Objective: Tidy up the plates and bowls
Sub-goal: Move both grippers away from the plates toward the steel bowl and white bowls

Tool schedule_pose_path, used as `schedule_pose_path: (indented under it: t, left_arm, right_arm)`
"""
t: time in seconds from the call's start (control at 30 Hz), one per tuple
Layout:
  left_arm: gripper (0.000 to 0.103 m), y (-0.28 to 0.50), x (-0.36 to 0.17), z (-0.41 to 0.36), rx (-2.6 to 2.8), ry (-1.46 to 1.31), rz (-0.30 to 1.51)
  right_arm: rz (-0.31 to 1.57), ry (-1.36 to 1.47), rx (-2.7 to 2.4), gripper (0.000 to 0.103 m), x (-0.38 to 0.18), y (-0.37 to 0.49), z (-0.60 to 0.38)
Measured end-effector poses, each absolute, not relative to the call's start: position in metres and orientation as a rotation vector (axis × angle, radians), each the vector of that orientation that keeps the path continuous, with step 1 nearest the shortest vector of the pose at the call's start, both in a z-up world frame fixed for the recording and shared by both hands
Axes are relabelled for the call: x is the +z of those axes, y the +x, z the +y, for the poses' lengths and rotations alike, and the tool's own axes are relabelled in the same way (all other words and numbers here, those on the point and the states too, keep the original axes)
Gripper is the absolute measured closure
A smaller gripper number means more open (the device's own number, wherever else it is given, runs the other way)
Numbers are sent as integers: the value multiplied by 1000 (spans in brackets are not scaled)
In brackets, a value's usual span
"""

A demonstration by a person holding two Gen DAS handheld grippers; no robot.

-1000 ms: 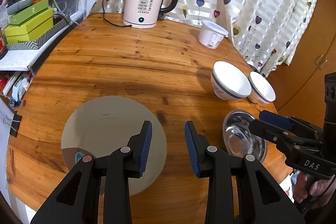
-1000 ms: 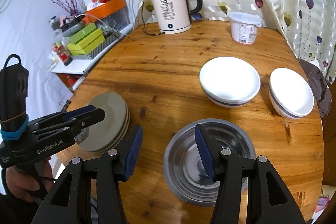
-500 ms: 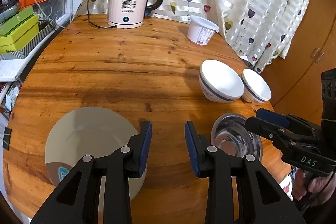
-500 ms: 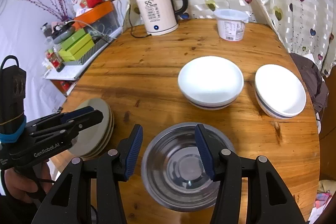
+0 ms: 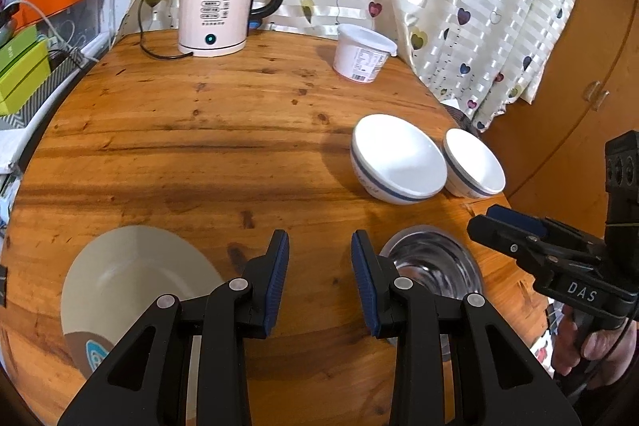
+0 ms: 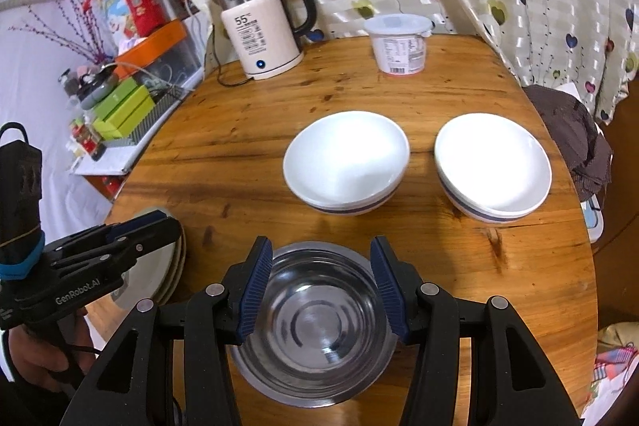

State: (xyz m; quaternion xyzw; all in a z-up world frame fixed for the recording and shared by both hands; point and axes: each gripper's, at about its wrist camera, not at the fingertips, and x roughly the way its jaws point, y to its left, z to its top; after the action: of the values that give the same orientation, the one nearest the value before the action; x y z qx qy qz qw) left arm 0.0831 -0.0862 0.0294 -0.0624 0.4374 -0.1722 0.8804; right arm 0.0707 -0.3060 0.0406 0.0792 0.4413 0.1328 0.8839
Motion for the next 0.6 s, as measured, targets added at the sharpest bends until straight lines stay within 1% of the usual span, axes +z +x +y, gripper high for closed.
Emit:
schedule_pose_path:
  t: [0.37,0.5,0.6]
  left_arm:
    - [69,100,25,-102,-384,-127,939]
    - [69,108,25,-107,-398,-131,947]
    - [69,116,25,-114,-409,-135,956]
  right_arm:
    - [934,222,243,53,31,78,-325]
    - [936,236,237,55,29,82,-330]
    - [937,250,228,59,27,87,-334]
